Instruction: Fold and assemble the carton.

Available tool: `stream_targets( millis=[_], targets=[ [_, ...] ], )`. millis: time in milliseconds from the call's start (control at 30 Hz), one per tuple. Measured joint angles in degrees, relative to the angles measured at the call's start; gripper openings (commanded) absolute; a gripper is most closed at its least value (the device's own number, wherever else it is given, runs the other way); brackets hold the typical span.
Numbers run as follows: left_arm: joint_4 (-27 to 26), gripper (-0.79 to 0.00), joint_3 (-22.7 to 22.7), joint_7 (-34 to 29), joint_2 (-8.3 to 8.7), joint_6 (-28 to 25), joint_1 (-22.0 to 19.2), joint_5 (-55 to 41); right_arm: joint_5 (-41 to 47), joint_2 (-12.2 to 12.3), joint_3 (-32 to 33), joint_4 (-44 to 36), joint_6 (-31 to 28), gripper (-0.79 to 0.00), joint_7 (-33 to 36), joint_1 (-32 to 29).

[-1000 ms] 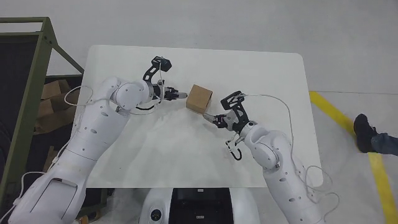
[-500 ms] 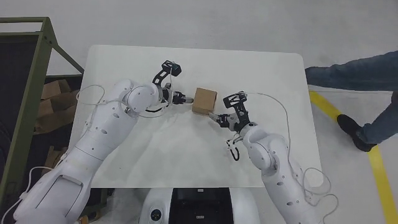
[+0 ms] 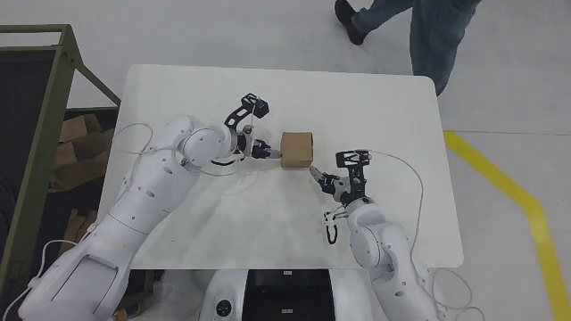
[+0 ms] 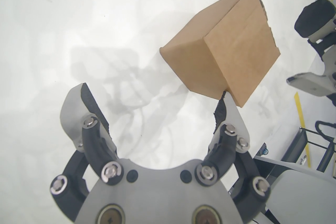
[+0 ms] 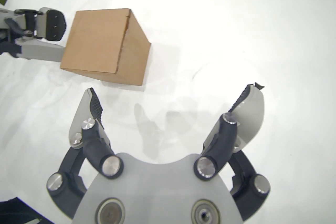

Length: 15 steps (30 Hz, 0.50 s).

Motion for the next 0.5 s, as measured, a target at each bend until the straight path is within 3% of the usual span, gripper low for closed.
stream_targets(
  millis=[67,300,500],
  targets=[
    [-0.3,0.0,-0.1,-0.5,0.08,-0.9,0.0,0.0,0.0,0.0,0.0,0.0,-2.6,0.0,0.0,0.0],
    [-2.0,0.0,-3.9,-0.8,1.03,-2.8,0.3,-0.7,0.4,0.0,-0.2,0.3,-2.6,0.0,-1.0,-0.3],
    [-2.5,0.0,-11.0,-2.0,2.67,-5.2,1.9,-3.9,-1.2,-0.4,-3.6,1.6,-0.4,0.0,-12.2,-3.2]
  ],
)
